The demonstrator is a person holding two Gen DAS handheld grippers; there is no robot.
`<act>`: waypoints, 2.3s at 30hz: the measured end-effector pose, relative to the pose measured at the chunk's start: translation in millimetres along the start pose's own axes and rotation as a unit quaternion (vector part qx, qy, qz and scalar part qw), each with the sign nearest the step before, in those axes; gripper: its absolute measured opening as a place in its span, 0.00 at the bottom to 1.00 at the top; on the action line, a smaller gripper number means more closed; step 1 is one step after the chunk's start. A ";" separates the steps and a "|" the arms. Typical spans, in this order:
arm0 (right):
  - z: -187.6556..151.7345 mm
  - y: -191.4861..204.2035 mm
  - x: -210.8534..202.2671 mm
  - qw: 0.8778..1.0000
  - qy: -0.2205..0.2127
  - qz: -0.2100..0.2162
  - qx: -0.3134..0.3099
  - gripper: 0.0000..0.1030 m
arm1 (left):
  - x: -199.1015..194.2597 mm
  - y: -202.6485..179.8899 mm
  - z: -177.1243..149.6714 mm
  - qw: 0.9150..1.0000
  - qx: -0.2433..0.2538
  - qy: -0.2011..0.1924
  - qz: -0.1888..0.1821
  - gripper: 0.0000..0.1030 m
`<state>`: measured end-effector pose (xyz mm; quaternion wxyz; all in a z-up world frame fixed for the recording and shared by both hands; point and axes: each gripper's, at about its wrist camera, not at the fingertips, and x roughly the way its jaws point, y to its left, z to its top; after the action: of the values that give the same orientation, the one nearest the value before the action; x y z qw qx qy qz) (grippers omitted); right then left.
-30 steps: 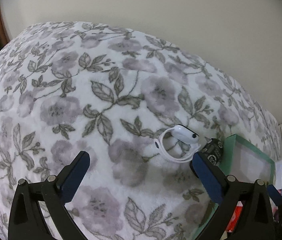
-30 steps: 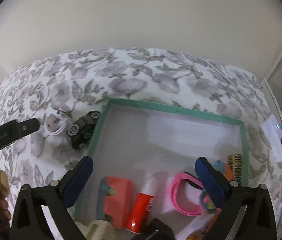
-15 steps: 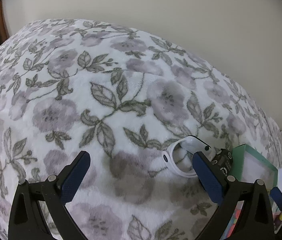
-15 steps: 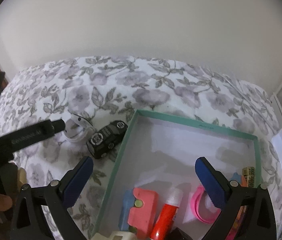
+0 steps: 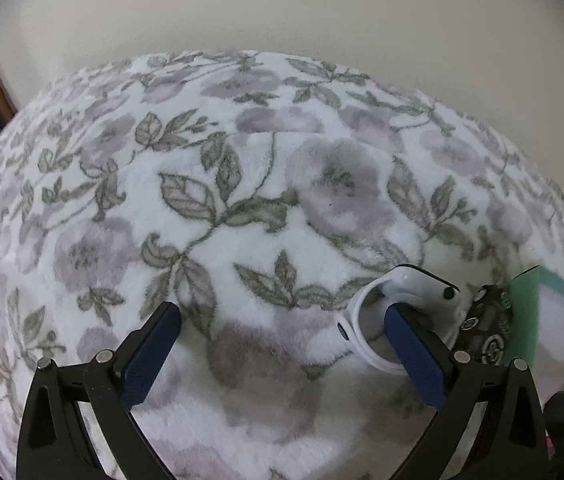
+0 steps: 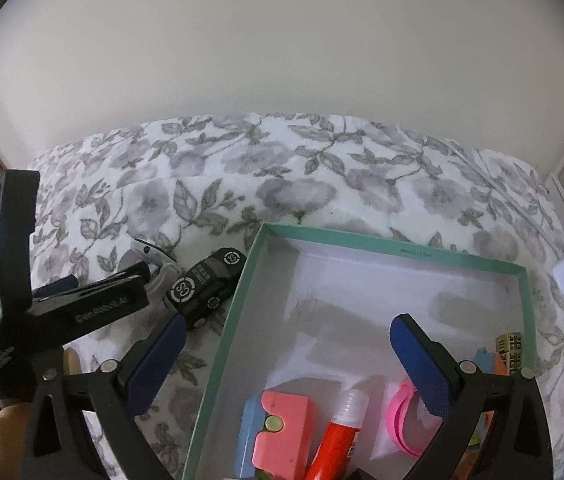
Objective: Organize rigid objects
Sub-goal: 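Move both tools back toward the white smartwatch and black toy car, then grasp the black toy car with right tool while left tool lowers to the smartwatch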
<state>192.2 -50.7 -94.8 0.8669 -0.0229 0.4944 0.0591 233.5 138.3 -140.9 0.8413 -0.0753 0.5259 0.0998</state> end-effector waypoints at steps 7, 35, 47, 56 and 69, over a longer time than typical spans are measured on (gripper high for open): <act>-1.0 -2.3 1.2 1.000 -0.001 -0.006 0.003 1.00 | -2.3 4.8 2.2 0.999 0.016 -0.007 0.042 0.99; 40.5 49.5 39.3 0.995 0.081 0.041 0.030 0.43 | -7.3 23.0 0.8 0.997 0.049 -0.038 0.055 0.92; 41.4 60.3 51.2 0.993 0.114 0.016 0.022 0.37 | -11.9 2.5 -1.9 0.994 0.091 -0.052 0.035 0.57; 51.6 63.4 61.4 0.990 0.138 -0.009 0.014 0.38 | -10.9 4.7 -1.0 0.996 0.077 -0.050 0.012 0.56; 61.8 78.2 74.5 0.984 0.176 -0.029 0.002 0.40 | -9.8 8.0 -0.4 0.997 0.066 -0.048 -0.011 0.56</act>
<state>272.8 38.8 -125.8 0.7678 -0.0453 0.6385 0.0276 227.0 145.2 -132.4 0.8699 -0.0205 0.4893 0.0596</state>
